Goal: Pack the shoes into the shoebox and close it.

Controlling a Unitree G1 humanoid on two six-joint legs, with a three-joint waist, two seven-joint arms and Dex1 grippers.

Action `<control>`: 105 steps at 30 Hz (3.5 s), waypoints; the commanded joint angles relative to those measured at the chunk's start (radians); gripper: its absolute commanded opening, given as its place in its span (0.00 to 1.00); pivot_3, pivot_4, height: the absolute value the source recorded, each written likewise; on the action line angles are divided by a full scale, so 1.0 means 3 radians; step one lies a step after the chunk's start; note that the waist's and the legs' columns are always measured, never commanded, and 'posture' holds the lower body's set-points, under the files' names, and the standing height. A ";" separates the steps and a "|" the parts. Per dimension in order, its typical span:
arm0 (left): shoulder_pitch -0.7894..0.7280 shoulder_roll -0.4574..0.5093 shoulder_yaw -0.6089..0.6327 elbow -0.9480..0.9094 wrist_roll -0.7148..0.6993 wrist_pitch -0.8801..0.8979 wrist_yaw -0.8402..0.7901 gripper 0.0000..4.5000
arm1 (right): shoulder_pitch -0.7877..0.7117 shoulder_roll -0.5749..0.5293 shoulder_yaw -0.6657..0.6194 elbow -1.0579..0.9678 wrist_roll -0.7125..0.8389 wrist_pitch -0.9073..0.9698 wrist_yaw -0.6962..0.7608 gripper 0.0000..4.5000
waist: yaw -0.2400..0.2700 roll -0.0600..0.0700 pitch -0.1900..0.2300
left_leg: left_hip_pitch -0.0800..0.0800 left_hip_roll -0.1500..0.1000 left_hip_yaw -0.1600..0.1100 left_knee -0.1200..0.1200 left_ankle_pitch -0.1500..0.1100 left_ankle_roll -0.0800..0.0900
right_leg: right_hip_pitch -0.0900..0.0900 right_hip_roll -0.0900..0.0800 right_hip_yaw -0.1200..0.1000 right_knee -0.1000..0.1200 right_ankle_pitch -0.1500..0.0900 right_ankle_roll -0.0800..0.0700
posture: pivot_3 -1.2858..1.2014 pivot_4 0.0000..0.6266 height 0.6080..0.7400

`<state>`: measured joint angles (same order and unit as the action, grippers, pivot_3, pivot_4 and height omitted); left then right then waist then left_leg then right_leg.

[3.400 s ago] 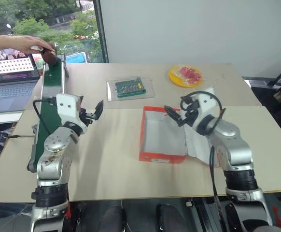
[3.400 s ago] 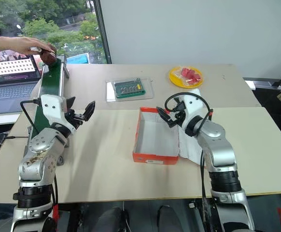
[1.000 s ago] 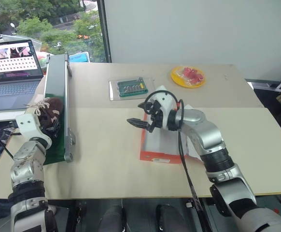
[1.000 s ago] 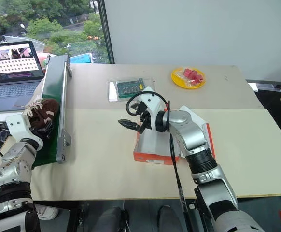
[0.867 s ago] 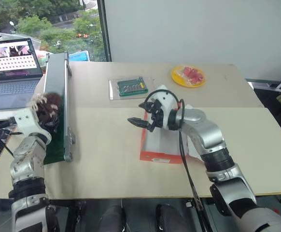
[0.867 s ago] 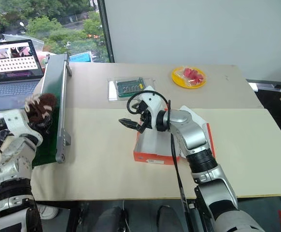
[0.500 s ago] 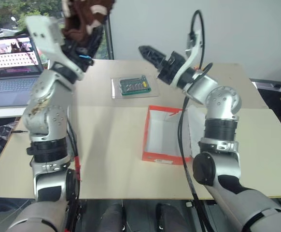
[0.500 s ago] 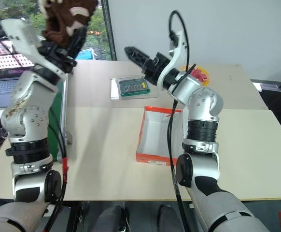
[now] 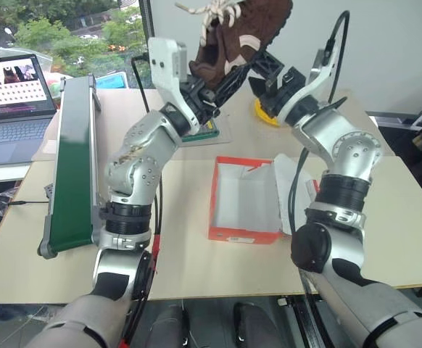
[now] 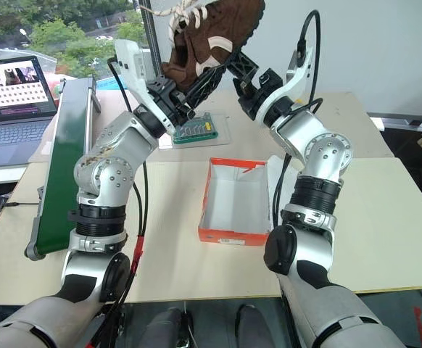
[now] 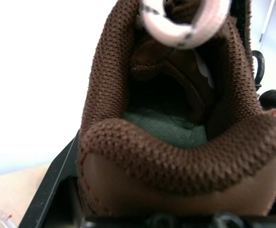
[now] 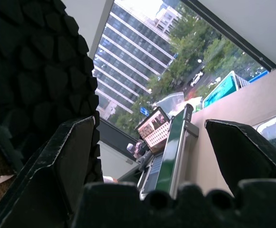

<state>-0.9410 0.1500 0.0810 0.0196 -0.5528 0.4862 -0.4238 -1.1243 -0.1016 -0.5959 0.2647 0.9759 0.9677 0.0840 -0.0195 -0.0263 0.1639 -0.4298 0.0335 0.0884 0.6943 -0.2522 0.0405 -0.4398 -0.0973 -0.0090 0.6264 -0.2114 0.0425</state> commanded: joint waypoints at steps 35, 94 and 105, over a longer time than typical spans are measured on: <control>0.0178 -0.0345 -0.0187 -0.0185 0.0136 -0.0082 0.0057 0.59 | 0.0223 -0.0324 0.0337 -0.0600 0.0713 0.0069 -0.0146 0.63 | 0.0023 0.0001 0.0000 | -0.0001 0.0000 -0.0002 0.0003 -0.0001 0.0004 | 0.0003 0.0000 0.0000 -0.0002 0.0000 0.0000 | 0.52 0.24 1.00; 0.1232 0.1936 -0.0225 -0.1108 -0.0021 0.0722 -0.1648 1.00 | 0.0612 -0.1020 0.2198 -0.0080 -0.1991 0.1038 0.0413 0.91 | 0.0019 0.0004 0.0002 | 0.0003 0.0002 -0.0003 0.0004 0.0000 0.0002 | 0.0004 0.0004 0.0002 -0.0001 0.0000 0.0000 | 0.52 0.24 1.00; 0.1272 0.1890 -0.0072 -0.0923 0.0196 0.0697 -0.1258 1.00 | 0.0193 -0.1095 0.1929 -0.0950 -0.1802 0.1253 0.0660 0.98 | 0.0022 0.0005 0.0002 | 0.0003 0.0002 -0.0004 0.0003 -0.0001 0.0004 | 0.0002 0.0005 0.0001 0.0001 0.0000 0.0000 | 0.52 0.24 1.00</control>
<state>-0.5520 0.7229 0.0171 -0.2509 -0.5077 0.7198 -0.8361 -1.0454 -0.3969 0.0063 0.0617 0.4172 1.3839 0.2383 -0.0130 -0.0249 0.1645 -0.4289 0.0341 0.0870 0.6953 -0.2526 0.0419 -0.4389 -0.0957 -0.0089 0.6267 -0.2115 0.0424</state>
